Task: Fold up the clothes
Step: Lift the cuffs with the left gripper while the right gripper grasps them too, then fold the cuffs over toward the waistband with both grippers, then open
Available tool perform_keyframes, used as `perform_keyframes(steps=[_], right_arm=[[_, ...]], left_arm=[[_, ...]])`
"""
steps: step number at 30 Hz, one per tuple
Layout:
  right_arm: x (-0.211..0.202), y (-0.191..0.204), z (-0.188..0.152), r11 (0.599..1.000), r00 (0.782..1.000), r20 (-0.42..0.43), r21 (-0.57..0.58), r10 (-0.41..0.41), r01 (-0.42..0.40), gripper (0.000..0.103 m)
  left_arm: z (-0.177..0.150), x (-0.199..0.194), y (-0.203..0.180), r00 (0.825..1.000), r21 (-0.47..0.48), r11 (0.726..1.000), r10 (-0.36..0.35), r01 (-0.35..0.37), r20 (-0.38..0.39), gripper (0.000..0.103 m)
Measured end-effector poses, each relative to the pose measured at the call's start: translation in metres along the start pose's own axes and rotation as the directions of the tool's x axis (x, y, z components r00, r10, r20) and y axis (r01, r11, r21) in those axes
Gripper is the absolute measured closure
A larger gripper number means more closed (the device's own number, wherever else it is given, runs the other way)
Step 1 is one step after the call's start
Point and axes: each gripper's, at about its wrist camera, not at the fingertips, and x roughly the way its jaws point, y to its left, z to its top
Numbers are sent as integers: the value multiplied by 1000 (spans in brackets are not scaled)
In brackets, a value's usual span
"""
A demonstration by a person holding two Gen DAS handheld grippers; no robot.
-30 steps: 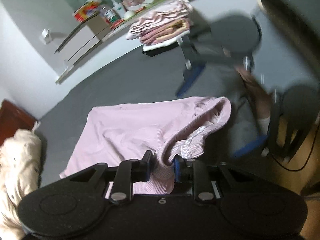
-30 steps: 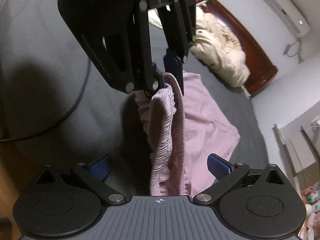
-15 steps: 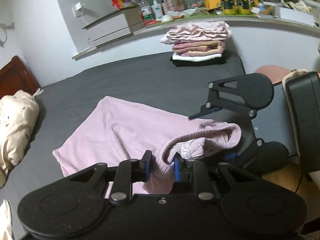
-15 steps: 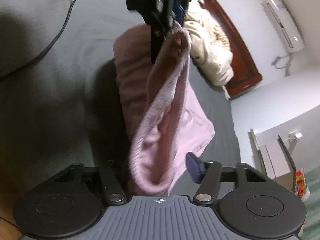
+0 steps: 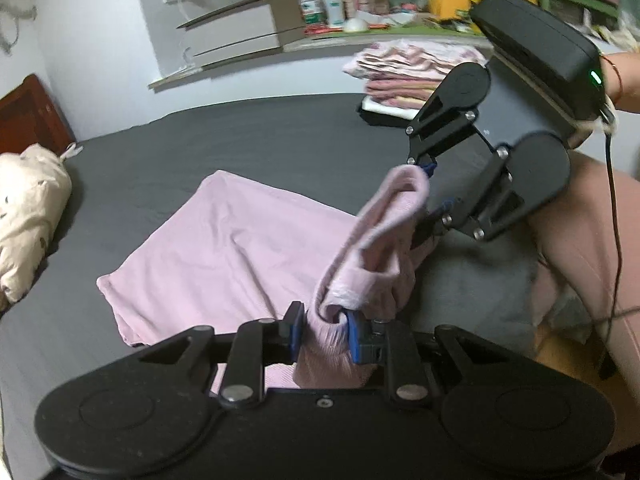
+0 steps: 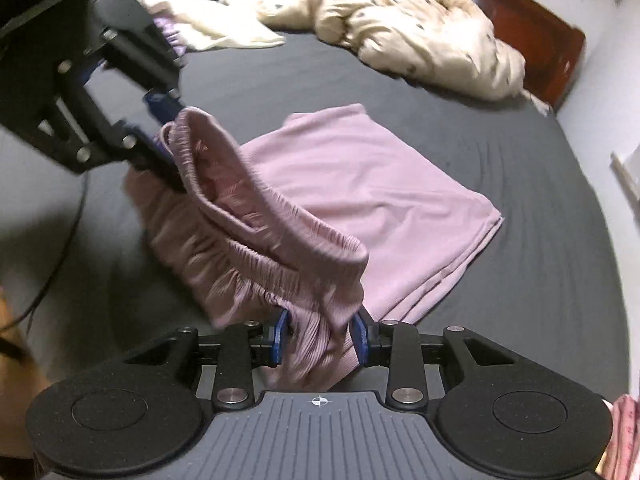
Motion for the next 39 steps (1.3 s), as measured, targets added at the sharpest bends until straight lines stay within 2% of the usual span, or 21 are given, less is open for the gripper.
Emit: perform_keyframes(steps=[3, 7, 10, 14, 16, 18, 21, 23, 24, 25, 26, 27, 28, 30, 32, 36, 39], right_arm=[[21, -23, 9, 997, 999, -9, 66, 33, -32, 70], [35, -36, 16, 987, 999, -15, 153, 46, -43, 69], [24, -32, 11, 968, 997, 8, 239, 75, -74, 69], [12, -37, 5, 938, 988, 38, 311, 148, -152, 69], [10, -39, 0, 920, 980, 50, 336, 194, -200, 69], [8, -37, -4, 916, 976, 43, 338, 214, -215, 69], [19, -36, -6, 917, 980, 32, 348, 196, -194, 69], [23, -38, -7, 897, 975, 46, 384, 218, -218, 69], [25, -39, -7, 887, 972, 53, 401, 229, -230, 69], [27, -39, -7, 880, 970, 60, 410, 236, -240, 70], [29, -39, -6, 879, 970, 65, 411, 236, -242, 70], [29, -38, -5, 880, 970, 70, 409, 232, -240, 70], [28, -39, -5, 882, 973, 72, 412, 219, -229, 74], [26, -41, -4, 885, 979, 75, 418, 192, -206, 91], [22, -45, -3, 886, 984, 91, 429, 153, -177, 96], [14, -46, 4, 912, 992, 118, 400, 51, -94, 97], [18, -46, 10, 917, 994, 107, 393, 24, -64, 97]], left_arm=[[8, 14, 17, 1000, -47, 999, 8, -8, -6, 80], [11, 41, 33, 998, -92, 995, 23, -28, -58, 80], [6, 57, 40, 993, -111, 993, 32, -45, -111, 80], [-10, 49, 48, 994, -202, 979, -18, -5, -110, 75], [-18, 41, 50, 994, -246, 969, -46, 21, -95, 62], [-27, 33, 49, 994, -281, 959, -74, 48, -84, 57], [-35, 33, 48, 991, -325, 943, -102, 69, -87, 57], [-39, 36, 48, 990, -348, 935, -110, 72, -92, 57], [-39, 39, 48, 989, -357, 932, -111, 71, -95, 57], [-39, 42, 48, 989, -366, 928, -111, 69, -96, 62], [-39, 45, 49, 990, -374, 925, -108, 65, -95, 68], [-38, 47, 49, 990, -380, 923, -99, 56, -96, 83], [-37, 48, 50, 991, -388, 920, -92, 46, -99, 88], [-35, 51, 54, 991, -405, 914, -78, 30, -105, 91], [-33, 51, 56, 992, -410, 912, -54, 4, -111, 93], [-24, 49, 59, 995, -392, 919, -9, -30, -97, 95], [-13, 52, 61, 995, -368, 927, 42, -71, -87, 95]])
